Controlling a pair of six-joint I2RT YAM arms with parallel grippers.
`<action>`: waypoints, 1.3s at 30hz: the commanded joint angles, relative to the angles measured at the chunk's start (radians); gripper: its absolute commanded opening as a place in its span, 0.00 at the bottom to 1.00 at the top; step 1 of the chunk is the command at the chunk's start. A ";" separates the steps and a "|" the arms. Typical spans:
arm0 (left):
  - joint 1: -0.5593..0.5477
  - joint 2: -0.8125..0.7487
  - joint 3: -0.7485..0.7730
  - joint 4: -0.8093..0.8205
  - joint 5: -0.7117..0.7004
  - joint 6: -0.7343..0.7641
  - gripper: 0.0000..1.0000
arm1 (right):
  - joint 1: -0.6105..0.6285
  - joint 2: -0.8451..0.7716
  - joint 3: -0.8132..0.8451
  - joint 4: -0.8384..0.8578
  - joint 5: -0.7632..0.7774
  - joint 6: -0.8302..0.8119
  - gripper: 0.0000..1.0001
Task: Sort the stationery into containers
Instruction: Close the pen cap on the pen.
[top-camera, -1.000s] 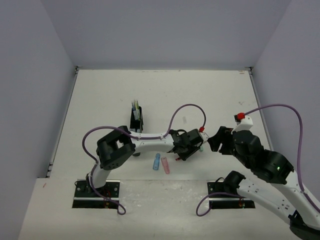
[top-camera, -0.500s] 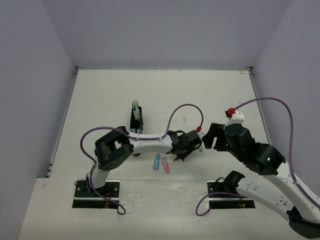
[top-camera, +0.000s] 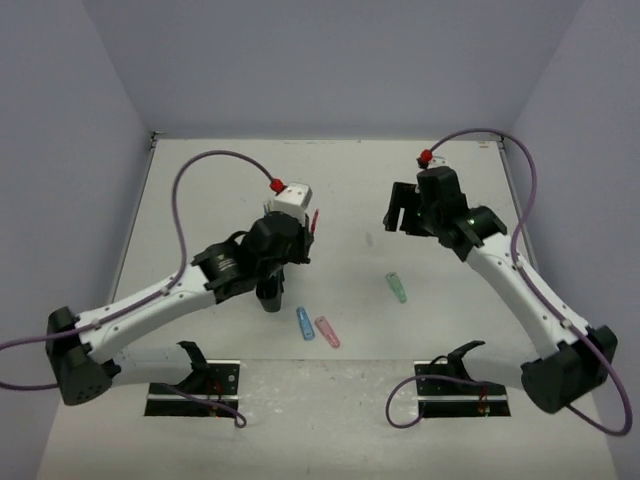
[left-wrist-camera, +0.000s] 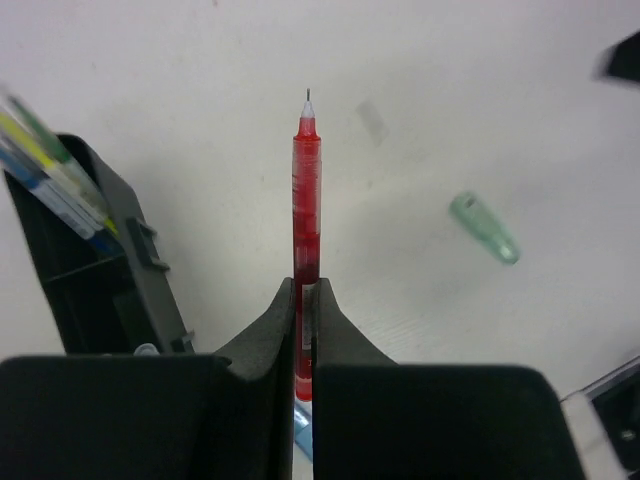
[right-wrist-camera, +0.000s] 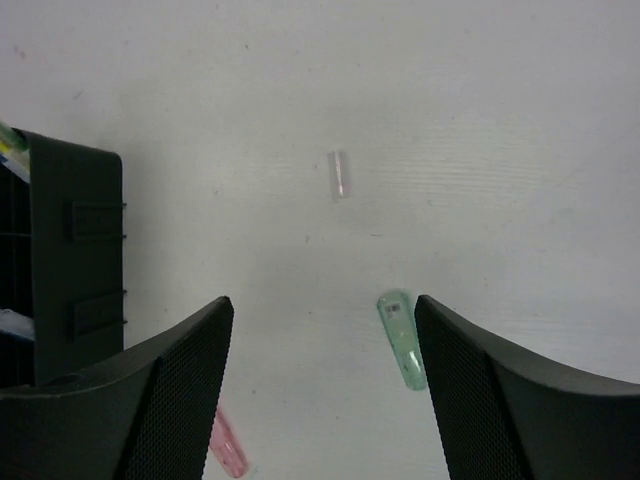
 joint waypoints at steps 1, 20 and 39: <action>-0.002 -0.188 -0.057 0.085 -0.011 -0.014 0.00 | -0.008 0.242 0.119 0.022 -0.075 -0.105 0.77; -0.002 -0.500 -0.181 -0.022 0.104 0.046 0.00 | -0.024 0.787 0.454 -0.131 -0.097 -0.187 0.42; -0.002 -0.484 -0.196 0.010 0.166 0.064 0.00 | -0.040 0.924 0.483 -0.142 -0.135 -0.170 0.27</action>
